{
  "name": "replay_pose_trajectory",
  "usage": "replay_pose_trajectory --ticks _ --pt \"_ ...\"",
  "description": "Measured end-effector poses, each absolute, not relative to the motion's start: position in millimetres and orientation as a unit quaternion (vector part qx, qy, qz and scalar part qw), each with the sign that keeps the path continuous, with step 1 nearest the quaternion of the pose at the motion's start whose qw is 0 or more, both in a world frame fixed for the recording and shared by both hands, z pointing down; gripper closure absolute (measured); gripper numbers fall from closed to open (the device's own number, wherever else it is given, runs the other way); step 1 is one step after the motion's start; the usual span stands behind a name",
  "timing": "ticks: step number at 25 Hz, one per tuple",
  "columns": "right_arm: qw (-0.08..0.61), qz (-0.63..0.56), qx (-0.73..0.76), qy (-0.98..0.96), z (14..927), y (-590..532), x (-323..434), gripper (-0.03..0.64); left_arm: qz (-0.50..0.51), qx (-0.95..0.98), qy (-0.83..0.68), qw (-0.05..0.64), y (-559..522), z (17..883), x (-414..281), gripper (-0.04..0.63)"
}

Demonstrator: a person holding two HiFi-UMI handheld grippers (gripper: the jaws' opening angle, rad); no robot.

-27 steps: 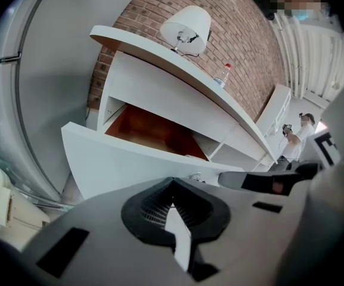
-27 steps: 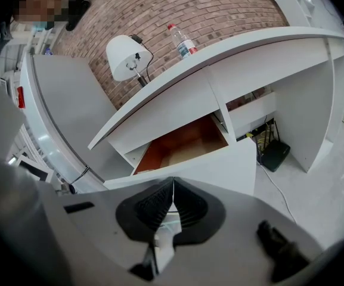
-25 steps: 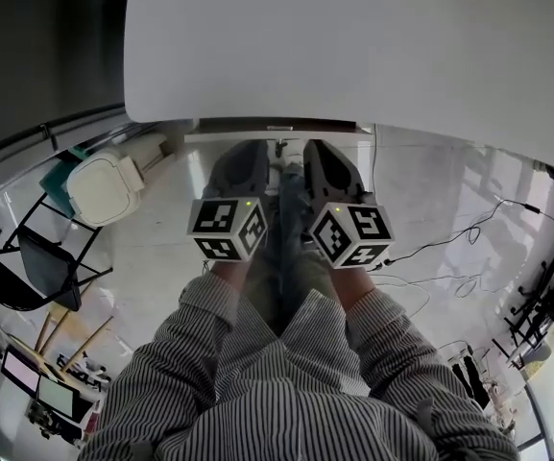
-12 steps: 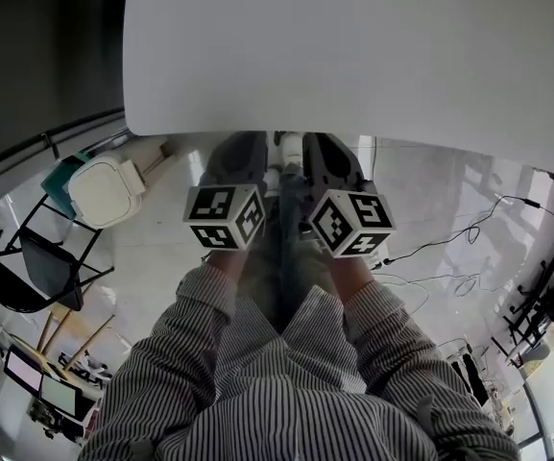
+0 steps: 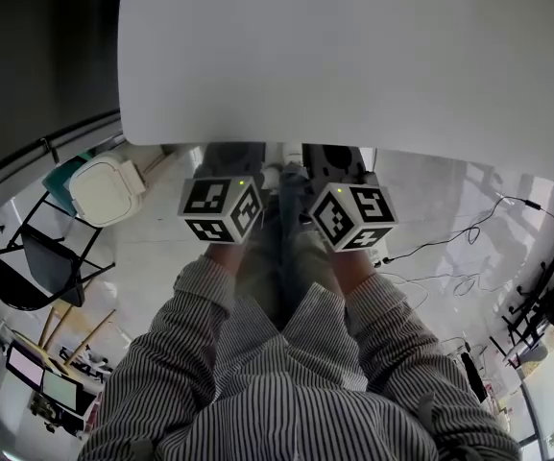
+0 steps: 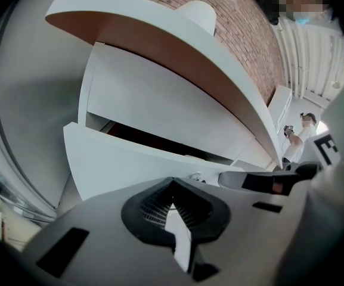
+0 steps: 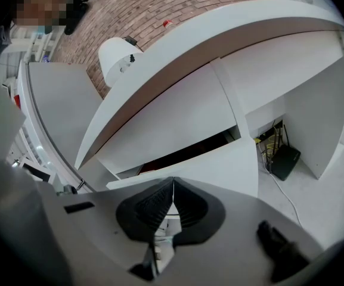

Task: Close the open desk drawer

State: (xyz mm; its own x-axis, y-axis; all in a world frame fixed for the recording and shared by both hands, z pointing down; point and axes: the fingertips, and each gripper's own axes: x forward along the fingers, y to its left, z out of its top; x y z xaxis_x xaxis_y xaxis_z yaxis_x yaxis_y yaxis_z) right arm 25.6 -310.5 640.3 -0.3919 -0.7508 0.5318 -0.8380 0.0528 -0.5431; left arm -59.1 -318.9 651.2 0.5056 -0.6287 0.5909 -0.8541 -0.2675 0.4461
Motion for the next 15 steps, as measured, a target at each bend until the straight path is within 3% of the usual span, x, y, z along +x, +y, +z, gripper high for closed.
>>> replay_pose_trajectory --ticks 15 --pt "0.054 0.410 0.557 -0.720 646.0 -320.2 29.1 0.600 0.138 0.794 -0.462 0.371 -328.6 657.1 -55.4 0.584"
